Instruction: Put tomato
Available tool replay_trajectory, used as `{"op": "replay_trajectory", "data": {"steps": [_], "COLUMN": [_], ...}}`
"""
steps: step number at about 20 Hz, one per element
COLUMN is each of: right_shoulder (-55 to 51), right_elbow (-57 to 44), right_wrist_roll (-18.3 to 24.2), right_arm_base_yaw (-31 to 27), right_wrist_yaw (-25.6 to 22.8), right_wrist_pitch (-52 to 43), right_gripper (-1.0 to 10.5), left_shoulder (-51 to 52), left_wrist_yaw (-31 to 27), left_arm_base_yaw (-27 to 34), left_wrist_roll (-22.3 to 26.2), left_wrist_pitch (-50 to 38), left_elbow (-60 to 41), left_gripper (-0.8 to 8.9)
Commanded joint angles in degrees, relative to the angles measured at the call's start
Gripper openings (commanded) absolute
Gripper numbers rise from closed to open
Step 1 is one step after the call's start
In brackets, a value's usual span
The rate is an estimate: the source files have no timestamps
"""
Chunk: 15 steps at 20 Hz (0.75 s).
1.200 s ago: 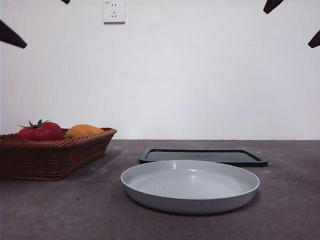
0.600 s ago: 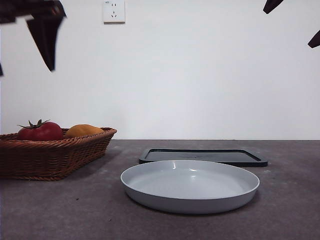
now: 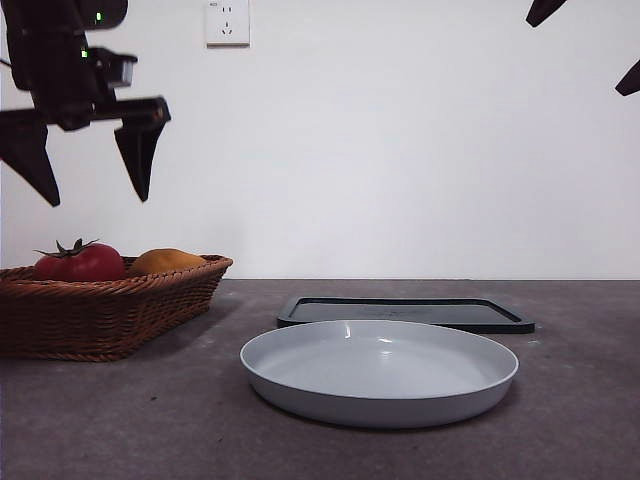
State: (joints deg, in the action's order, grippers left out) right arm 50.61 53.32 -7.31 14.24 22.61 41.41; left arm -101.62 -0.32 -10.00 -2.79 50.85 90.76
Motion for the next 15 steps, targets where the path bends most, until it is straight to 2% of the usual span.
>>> {"op": "replay_trajectory", "data": {"steps": [1,6,15], "right_shoulder": [0.2,0.2,0.2], "right_elbow": [0.9,0.9,0.9], "right_wrist_roll": [-0.4,-1.0,-1.1], "right_arm_base_yaw": [0.3,0.3,0.3], "right_wrist_yaw": [1.5,2.0,2.0], "right_wrist_pitch": [-0.2,0.4,0.7], "right_gripper": [6.2,6.2,6.2], "left_shoulder": [-4.5,-11.2,-17.6], "left_wrist_yaw": [-0.3,-0.2,-0.2], "left_arm_base_yaw": [1.0,2.3,2.6], "left_wrist_roll": [1.9,4.0,4.3], "left_wrist_pitch": [-0.6,-2.1,-2.0], "left_elbow": [3.1,6.5,6.6], "left_gripper": [6.79,6.79,6.64]}}
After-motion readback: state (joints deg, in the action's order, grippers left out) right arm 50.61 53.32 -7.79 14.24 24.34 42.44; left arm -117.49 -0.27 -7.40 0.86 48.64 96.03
